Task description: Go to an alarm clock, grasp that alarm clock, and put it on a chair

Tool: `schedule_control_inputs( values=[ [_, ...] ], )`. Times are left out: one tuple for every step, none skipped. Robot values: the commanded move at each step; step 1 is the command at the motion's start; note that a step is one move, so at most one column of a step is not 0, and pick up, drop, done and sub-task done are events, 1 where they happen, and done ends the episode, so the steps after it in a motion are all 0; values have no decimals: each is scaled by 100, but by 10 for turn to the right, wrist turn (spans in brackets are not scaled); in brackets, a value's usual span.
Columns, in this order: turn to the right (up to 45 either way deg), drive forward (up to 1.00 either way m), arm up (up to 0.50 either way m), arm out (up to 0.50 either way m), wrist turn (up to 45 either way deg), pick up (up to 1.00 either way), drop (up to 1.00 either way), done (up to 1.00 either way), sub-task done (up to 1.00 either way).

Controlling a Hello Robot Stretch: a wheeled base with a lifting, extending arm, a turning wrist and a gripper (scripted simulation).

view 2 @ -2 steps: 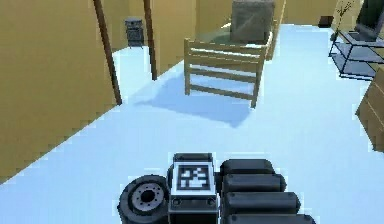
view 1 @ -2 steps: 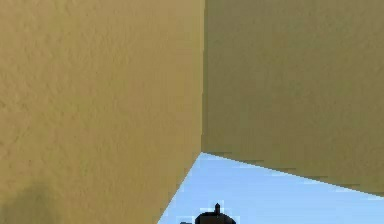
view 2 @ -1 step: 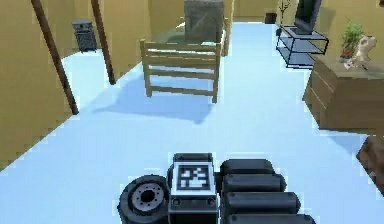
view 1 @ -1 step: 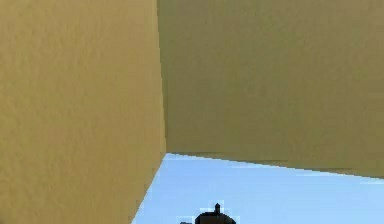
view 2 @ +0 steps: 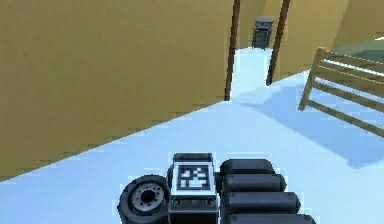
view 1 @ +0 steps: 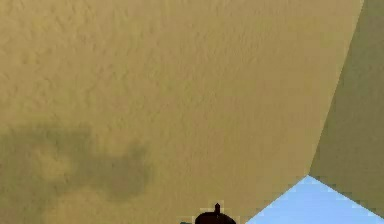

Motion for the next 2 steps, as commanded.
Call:
schedule_control_inputs(
  values=[
    [-120,0,0,0,0,0,0,0,0],
    [450,0,0,0,0,0,0,0,0]
  ],
)
